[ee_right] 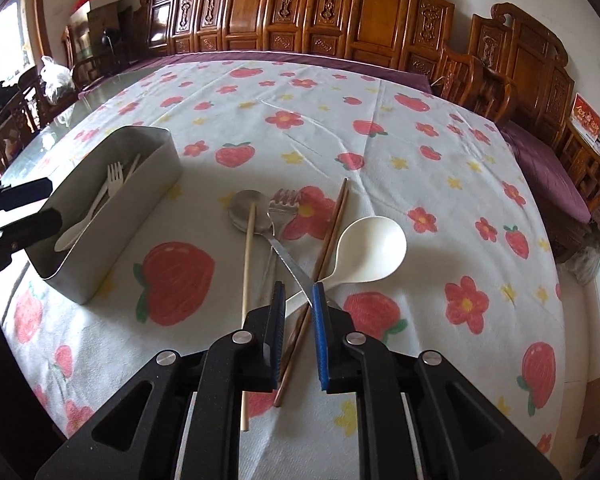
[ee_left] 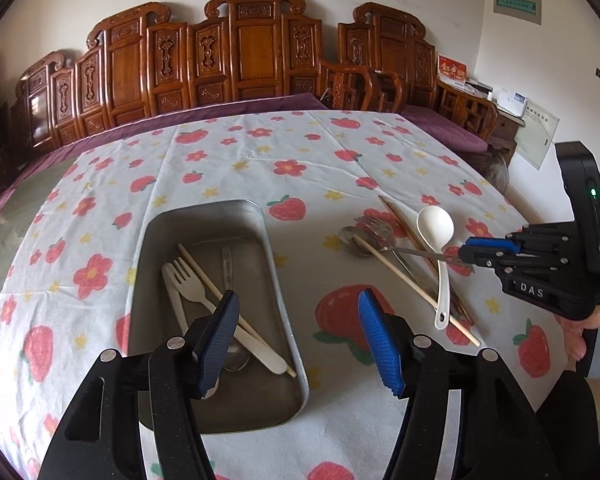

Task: Organize utensils
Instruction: 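Move the right tool back toward the remaining chopsticks on the cloth, then grasp the large white plastic spoon with the right tool and lift it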

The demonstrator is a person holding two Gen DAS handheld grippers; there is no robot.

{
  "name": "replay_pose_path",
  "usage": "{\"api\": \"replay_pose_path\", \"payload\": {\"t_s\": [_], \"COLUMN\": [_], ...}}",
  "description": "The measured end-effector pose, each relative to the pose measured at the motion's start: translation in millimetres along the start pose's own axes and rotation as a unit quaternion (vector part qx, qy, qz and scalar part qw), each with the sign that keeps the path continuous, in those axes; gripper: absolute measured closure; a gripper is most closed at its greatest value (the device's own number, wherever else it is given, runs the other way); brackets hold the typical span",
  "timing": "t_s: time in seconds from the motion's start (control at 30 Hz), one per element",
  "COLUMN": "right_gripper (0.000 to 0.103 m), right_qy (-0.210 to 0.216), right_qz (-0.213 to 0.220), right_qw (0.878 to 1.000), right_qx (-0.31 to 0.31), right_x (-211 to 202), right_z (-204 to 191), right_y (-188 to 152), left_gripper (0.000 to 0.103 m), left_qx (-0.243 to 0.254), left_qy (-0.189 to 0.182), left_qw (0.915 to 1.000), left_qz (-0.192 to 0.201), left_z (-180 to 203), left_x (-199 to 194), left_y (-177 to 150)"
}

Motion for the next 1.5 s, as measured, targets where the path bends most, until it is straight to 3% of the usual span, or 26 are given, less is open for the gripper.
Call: {"api": "replay_pose_path", "payload": {"t_s": [0.23,0.3,0.33,0.63,0.8,0.9,1.1,1.37,1.5], "right_gripper": [0.085,0.069,0.066,0.065,0.092,0.097,0.098,0.098,0.098], "right_qy": [0.025,0.022,0.017,0.047,0.061,0.059,0.050,0.004,0.006], "right_qz": [-0.013,-0.021,-0.024,-0.063,-0.067,-0.064,-0.049,-0.043,-0.042], "right_qw": [1.000,0.999,0.999,0.990,0.989,0.989,0.990,0.993,0.992], "right_qx": [0.003,0.010,0.019,0.118,0.118,0.120,0.124,0.112,0.120], "right_x": [0.1,5.5,8.9,39.4,34.4,26.1,3.8,-14.1,-14.2], "right_z": [-18.6,-22.5,-22.2,-15.0,-9.8,-1.2,21.7,58.7,69.8], "right_y": [-17.1,-21.0,-21.6,-23.3,-19.2,-19.8,-27.3,-53.7,-61.0], "left_gripper": [0.044,0.044,0.044,0.044,0.044,0.044,0.044,0.044,0.044], "left_qx": [0.007,0.007,0.008,0.009,0.023,0.024,0.032,0.042,0.031], "left_qy": [-0.003,-0.003,-0.003,-0.006,-0.004,-0.003,-0.005,0.003,0.005], "left_qw": [0.9999,0.9999,0.9999,0.9998,0.9996,0.9996,0.9993,0.9987,0.9986], "left_qz": [-0.008,-0.012,-0.013,-0.015,-0.015,-0.016,-0.017,-0.027,-0.042], "left_z": [10.4,11.2,11.7,14.7,18.7,22.3,40.5,63.2,68.9], "left_x": [8.6,10.7,11.4,13.4,12.5,12.5,12.4,23.0,39.2], "left_y": [-3.5,-4.8,-5.5,-7.1,-7.6,-8.6,-9.0,-4.6,-4.3]}}
Point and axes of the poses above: each gripper's, at about its wrist camera, not at the fingertips, and x roughly the way its jaws point, z to its right, y to its top, the point moved 9 cm from there along x, roughly the way its jaws point, and after that the axes turned 14 degrees about -y, right-handed, at the moved point
